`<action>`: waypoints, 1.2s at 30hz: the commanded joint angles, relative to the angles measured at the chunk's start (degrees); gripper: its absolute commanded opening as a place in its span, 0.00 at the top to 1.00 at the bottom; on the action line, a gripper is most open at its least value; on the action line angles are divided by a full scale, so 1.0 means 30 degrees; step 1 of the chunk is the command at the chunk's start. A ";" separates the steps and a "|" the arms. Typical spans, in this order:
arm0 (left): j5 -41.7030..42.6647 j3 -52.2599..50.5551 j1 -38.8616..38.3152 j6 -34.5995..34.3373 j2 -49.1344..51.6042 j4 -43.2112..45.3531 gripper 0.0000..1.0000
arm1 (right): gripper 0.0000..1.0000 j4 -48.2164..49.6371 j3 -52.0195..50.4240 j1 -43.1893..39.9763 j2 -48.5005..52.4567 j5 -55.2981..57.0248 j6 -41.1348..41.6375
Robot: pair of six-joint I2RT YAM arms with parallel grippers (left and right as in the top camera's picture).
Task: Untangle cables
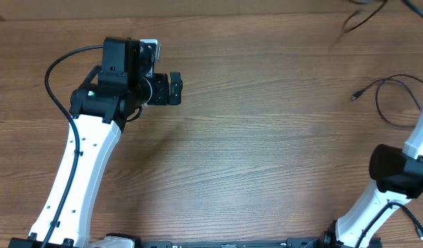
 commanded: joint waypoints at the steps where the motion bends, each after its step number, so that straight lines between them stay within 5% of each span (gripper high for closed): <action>1: -0.0109 0.0168 -0.0015 -0.0175 -0.0350 0.0007 0.00 | 0.96 0.0364 0.0160 -0.0568 0.0233 0.1894 -0.0051; 15: -0.0109 0.0168 -0.0015 -0.0175 -0.0350 0.0007 0.00 | 0.96 -0.0393 -0.1603 -0.1049 0.4357 0.2047 -0.0102; 36: -0.0109 0.0168 -0.0015 -0.0175 -0.0350 0.0007 0.00 | 0.96 -0.6120 -0.1698 -0.1100 0.8488 0.2557 -0.0262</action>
